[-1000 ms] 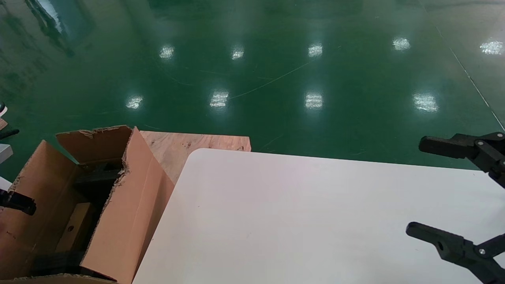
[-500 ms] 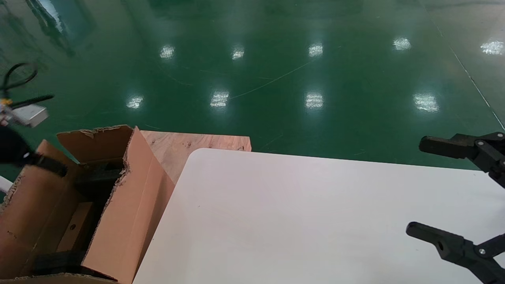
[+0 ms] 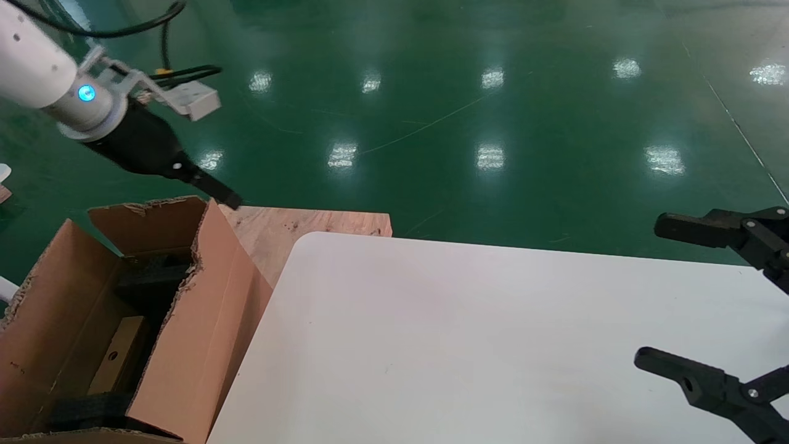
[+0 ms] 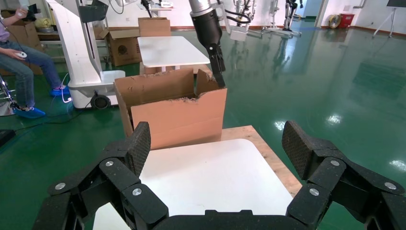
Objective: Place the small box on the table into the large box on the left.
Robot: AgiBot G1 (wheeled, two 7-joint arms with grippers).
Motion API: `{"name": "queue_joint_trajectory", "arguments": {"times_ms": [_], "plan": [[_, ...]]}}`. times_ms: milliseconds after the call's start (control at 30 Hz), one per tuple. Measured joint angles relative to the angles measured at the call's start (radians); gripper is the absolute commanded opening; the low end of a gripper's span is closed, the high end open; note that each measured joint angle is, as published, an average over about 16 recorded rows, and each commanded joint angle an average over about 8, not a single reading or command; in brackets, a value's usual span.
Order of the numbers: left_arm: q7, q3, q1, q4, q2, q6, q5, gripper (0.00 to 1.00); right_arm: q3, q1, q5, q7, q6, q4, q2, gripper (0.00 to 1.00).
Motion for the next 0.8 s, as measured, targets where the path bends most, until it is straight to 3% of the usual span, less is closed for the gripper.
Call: {"name": "queue_joint_trajectory", "arguments": {"times_ms": [400,600,800], "plan": [[-0.065,-0.034,-0.079,-0.225,0.015,0.037,-0.025,1.0,0.0,0.0,0.0,0.0,0.0,0.0,0.0,1.0],[-0.037,-0.108,-0.032,-0.269,0.002,0.044,-0.043,1.0,0.0,0.0,0.0,0.0,0.0,0.0,0.0,1.0],[0.025,-0.245,0.07,-0.321,-0.022,0.058,-0.074,1.0,0.0,0.0,0.0,0.0,0.0,0.0,0.0,1.0]]}}
